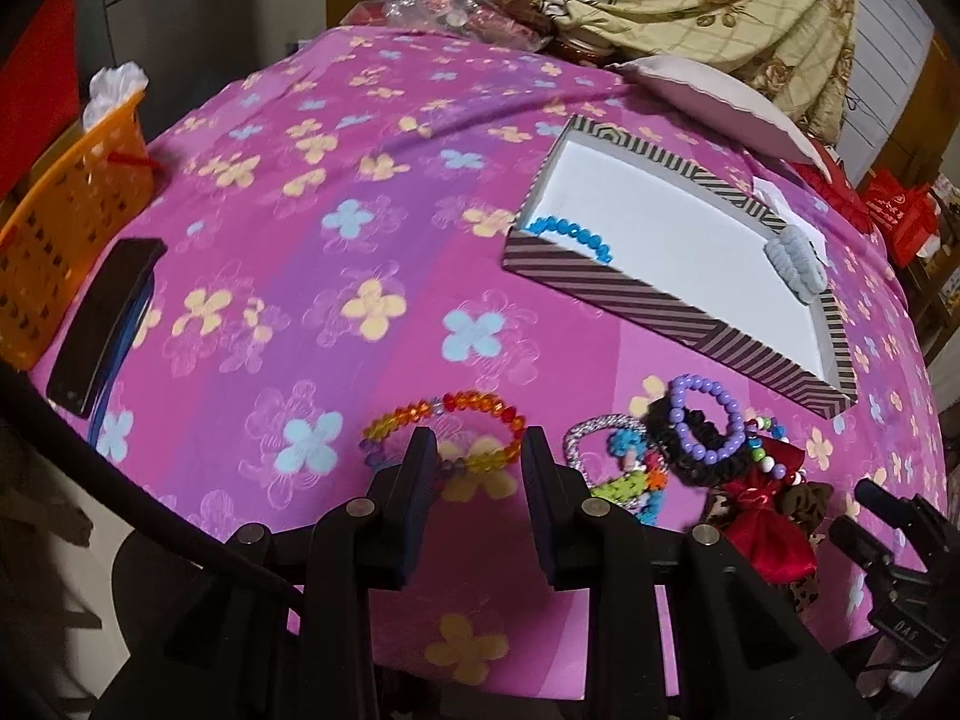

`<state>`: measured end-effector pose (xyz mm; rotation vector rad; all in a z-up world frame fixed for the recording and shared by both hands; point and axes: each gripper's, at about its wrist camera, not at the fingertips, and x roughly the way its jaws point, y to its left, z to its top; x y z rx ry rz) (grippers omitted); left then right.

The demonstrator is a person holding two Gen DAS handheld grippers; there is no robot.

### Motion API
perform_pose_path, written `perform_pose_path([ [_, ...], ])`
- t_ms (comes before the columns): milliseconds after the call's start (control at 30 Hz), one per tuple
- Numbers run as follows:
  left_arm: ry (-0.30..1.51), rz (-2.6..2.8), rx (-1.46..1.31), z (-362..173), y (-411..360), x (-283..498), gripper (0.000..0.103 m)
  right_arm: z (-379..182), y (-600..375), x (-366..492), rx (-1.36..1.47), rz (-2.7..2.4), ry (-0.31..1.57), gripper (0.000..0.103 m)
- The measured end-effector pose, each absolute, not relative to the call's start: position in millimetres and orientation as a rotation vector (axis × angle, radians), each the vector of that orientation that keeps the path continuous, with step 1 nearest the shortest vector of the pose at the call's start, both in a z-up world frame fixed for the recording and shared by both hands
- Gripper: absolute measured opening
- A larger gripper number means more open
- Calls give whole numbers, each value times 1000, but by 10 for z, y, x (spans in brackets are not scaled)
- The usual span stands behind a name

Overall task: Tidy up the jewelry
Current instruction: 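Grasp the leopard-print bow with the right gripper while the left grasps the amber bead bracelet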

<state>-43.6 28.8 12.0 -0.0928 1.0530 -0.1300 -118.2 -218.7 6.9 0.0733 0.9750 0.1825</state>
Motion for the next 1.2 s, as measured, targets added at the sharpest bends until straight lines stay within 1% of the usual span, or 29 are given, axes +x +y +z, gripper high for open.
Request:
perform_pose_path([
  [167, 1058, -120, -109, 100, 344, -425, 29, -51, -2093, -1076, 82, 216, 994, 63],
  [200, 1058, -120, -111, 100, 348, -421, 29, -90, -2093, -1046, 86, 221, 1005, 60],
  [233, 1059, -119, -112, 100, 353, -416, 29, -128, -2096, -1027, 94, 231, 1016, 54],
  [267, 1059, -119, -112, 100, 355, -412, 29, -165, -2104, -1015, 117, 253, 1023, 36],
  [300, 1059, -119, -114, 100, 365, -408, 29, -173, -2118, -1016, 137, 266, 1020, 28],
  [400, 1057, -112, -117, 94, 397, -397, 29, -128, -2164, -1070, 144, 260, 980, 22],
  [500, 1062, -105, -124, 80, 428, -382, 29, -63, -2239, -1118, 147, 249, 963, 21],
  [867, 1069, -85, -148, 55, 562, -393, 29, 141, -2643, -1316, 140, 154, 920, 20],
  [1200, 1101, -87, -187, -32, 697, -383, 30, 122, -3143, -1454, 195, 22, 918, 20],
])
